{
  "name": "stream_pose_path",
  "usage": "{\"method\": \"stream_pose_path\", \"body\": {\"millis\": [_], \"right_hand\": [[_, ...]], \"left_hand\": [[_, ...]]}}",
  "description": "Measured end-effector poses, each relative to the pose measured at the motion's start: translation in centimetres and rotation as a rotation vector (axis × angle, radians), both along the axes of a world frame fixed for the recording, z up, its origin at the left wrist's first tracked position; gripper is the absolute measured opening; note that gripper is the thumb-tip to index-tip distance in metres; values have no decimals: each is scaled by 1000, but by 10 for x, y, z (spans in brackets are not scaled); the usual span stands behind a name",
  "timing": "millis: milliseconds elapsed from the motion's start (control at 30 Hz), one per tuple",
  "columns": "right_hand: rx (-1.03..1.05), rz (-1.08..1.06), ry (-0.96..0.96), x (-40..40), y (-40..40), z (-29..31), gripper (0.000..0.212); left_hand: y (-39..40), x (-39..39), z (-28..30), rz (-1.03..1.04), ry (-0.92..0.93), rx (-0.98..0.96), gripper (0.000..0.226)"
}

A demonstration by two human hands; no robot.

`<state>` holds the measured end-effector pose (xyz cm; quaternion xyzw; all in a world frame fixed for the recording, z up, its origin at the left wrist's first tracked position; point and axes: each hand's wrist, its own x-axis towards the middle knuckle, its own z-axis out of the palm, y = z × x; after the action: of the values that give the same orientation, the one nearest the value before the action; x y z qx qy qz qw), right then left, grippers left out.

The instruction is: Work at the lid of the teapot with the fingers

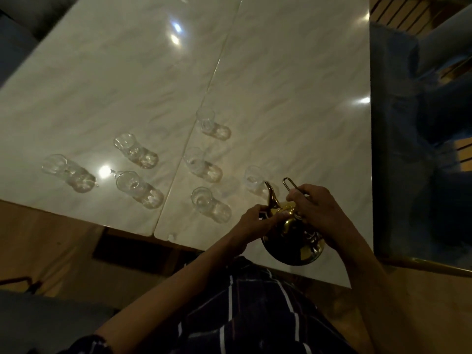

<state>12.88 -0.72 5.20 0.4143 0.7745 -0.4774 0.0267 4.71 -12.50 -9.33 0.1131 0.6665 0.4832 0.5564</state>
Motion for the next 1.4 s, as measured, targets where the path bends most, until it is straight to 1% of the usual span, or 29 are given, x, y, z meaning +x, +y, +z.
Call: {"method": "stream_pose_path", "body": {"millis": [100,233,400,567,733,867,1033,1200,1333,1400], "right_hand": [[-11,-51,-11,-15,-2,-1,25],[-29,-94,-33,-30,0,-4,24],[-31,-121,-62,-43,7,-6,25],[-25,-117,-83,-51,12,-5,27],[-18,-107,-93,-56,14,-6,28],[1,-106,-98,-56,14,-5,28],[-7,-103,-77,-51,15,-4,30],[-5,-116,-75,-51,18,-3,26],[7,-110,-80,-50,20,-1,27],[5,-110,-78,-49,20,0,28]], "left_hand": [[-1,-13,1,-25,-10,-15,76],[0,-24,-2,-59,-14,-10,79],[7,-34,-1,-82,-31,-9,72],[14,-39,1,-95,-41,-5,59],[16,-42,-3,-96,-71,-12,70],[17,-41,-6,-95,-78,-6,69],[20,-39,-5,-105,-72,-15,75],[24,-38,-7,-122,-70,-2,74],[26,-39,-10,-120,-78,-3,82],[28,-38,-10,-124,-71,-4,80]]}}
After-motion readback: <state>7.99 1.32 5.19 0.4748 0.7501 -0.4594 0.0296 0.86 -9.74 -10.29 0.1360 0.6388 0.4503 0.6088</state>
